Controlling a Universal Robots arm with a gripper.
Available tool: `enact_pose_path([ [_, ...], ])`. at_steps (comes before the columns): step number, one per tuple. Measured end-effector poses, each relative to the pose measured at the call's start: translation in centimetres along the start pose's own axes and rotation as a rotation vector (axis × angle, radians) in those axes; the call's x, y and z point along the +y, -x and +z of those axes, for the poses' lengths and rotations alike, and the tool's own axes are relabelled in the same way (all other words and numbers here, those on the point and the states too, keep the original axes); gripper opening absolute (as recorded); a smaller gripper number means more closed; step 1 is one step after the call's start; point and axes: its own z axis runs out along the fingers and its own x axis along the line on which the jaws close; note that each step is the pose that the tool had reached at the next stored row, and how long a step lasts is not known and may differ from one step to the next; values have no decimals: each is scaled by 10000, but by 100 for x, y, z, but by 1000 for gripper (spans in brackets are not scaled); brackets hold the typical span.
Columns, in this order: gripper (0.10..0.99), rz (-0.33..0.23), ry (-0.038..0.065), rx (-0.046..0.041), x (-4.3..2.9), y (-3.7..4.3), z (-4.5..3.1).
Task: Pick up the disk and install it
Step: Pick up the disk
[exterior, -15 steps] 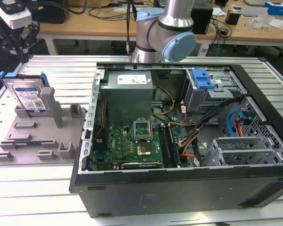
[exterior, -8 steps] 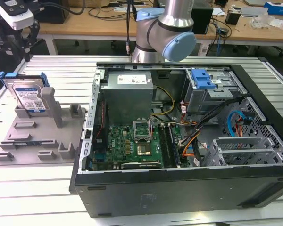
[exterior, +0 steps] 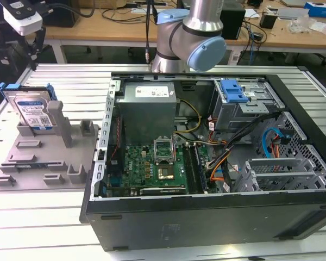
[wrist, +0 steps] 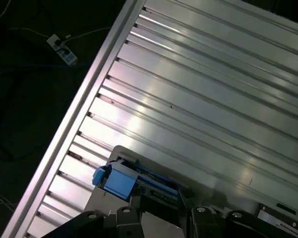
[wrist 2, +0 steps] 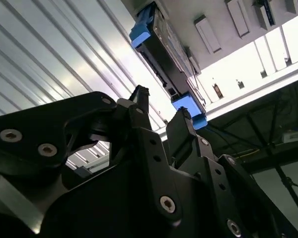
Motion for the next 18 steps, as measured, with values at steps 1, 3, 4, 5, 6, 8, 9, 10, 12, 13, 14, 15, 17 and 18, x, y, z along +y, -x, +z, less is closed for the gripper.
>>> enact_pose_path([
  [1, 420, -210, 3, 29, -1, 0, 3],
  [3, 431, -507, 4, 71, -1, 0, 6],
  [4, 431, -751, 3, 102, -2, 0, 8],
  [5, 494, -909, -1, 125, -1, -3, 8],
  [6, 494, -1152, -8, 156, 1, -5, 9],
  [8, 494, -1692, -37, 239, 2, -6, 9],
  [9, 494, -1814, -48, 257, 2, -6, 9],
  [10, 494, -2061, -67, 278, 2, -6, 8],
  [12, 494, -2232, -97, 294, 2, -6, 9],
  [13, 494, -2234, -97, 295, 3, -6, 9],
  [14, 494, -2236, -97, 294, 2, -6, 9],
  [15, 494, -2237, -97, 295, 2, -6, 9],
  [17, 494, -2302, -101, 302, 3, -8, 10],
  [18, 494, -2542, -107, 333, 4, -8, 10],
])
